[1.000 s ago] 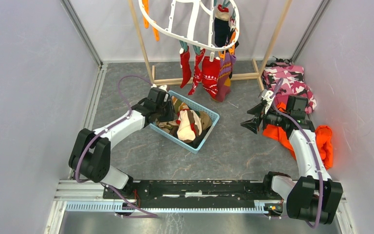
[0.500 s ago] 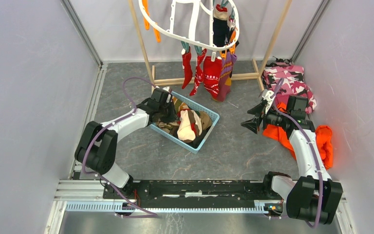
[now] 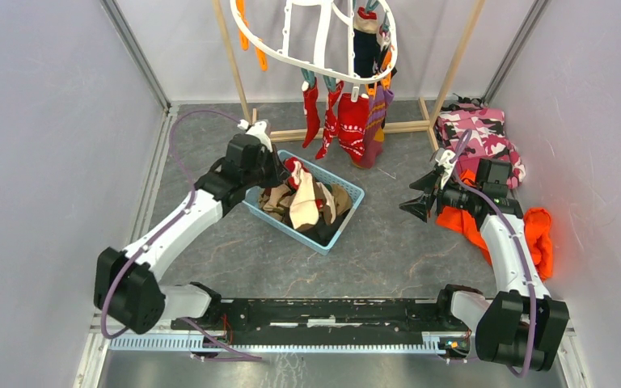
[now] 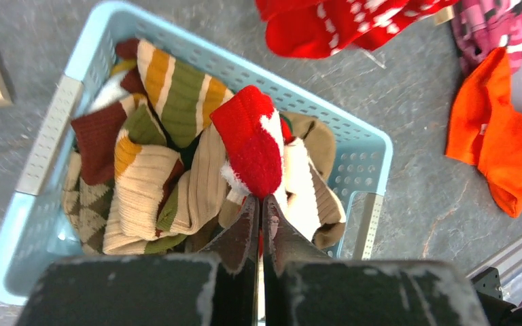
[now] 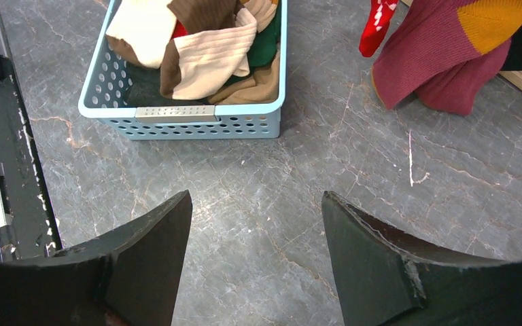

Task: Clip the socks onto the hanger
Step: Pick up the sock from the bin.

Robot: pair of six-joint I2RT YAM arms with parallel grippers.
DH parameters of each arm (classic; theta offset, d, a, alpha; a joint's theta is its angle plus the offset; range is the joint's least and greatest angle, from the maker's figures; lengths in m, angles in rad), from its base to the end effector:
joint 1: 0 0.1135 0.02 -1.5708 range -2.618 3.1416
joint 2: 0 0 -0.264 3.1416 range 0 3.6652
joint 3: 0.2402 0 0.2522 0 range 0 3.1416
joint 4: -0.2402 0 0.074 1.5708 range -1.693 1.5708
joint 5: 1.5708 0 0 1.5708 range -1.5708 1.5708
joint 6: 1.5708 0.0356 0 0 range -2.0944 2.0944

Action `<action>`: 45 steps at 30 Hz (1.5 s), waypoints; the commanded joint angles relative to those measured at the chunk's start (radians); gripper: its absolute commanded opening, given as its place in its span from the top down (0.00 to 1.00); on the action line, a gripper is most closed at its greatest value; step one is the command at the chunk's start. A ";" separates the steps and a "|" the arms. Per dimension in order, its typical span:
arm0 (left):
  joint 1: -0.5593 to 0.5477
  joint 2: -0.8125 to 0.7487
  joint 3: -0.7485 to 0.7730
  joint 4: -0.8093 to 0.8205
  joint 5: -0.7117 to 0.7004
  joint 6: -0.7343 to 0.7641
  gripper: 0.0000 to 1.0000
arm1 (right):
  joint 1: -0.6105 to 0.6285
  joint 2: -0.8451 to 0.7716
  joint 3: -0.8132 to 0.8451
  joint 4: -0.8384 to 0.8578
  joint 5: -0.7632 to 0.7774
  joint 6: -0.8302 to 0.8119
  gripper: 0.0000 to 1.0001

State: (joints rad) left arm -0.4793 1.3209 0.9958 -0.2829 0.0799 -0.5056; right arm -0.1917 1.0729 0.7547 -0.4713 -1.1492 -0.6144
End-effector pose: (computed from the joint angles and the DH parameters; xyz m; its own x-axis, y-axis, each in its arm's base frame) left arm 0.2612 -0.1390 0.2854 -0.6942 -0.1833 -0.6960 0.2076 0.8750 -0.4374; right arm 0.2101 -0.0077 0.2629 -0.2509 -0.1916 -0.9489 -0.8535 0.5063 0.1234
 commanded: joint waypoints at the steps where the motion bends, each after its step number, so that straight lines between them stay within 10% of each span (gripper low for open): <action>1: -0.009 -0.087 0.044 -0.007 -0.041 0.125 0.98 | -0.004 0.007 0.024 0.008 -0.035 -0.006 0.24; 34: -0.164 -0.384 -0.104 0.358 0.368 0.428 0.98 | 0.079 0.016 0.047 -0.049 -0.126 -0.086 0.24; 45: -0.318 -0.297 -0.137 0.504 0.377 0.565 0.98 | 0.331 0.266 0.508 -0.715 -0.136 -0.721 0.23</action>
State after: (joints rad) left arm -0.7692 1.0130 0.8658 0.1089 0.4309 -0.0605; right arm 0.1036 1.2678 1.0969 -0.8780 -1.2427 -1.0279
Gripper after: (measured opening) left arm 0.035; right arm 0.770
